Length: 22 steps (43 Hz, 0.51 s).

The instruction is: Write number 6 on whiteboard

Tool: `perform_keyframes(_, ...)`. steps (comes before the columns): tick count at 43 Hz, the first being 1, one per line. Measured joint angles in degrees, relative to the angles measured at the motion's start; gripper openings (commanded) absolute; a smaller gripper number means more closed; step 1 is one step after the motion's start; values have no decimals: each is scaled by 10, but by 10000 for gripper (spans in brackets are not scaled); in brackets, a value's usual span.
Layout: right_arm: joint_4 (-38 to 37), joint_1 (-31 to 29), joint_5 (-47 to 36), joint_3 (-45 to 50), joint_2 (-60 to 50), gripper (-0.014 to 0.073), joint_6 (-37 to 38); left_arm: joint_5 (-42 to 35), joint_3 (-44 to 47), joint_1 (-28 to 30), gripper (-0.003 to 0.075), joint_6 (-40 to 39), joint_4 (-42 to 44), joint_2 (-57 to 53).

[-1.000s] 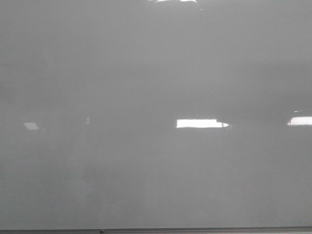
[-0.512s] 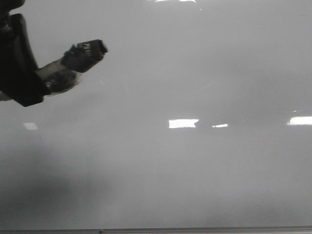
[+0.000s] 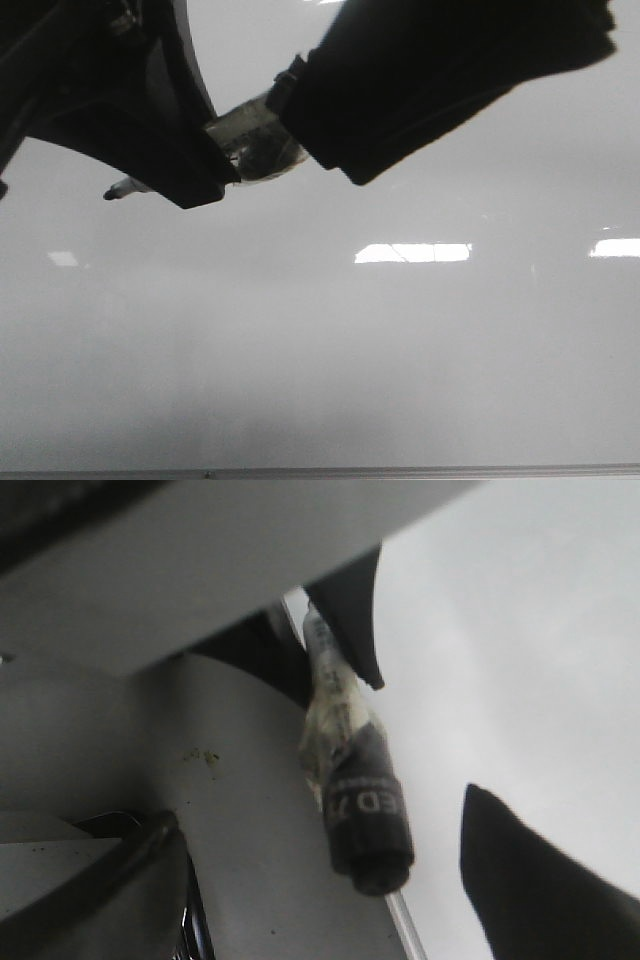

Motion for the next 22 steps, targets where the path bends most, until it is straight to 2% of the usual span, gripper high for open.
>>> perform_keyframes(9, 0, 1, -15, -5, 13, 569, 0, -8, 0, 0, -10, 0, 0, 0)
perform_keyframes(22, 0, 1, -22, -5, 23, 260, -1, -35, 0, 0, -9, 0, -8, 0)
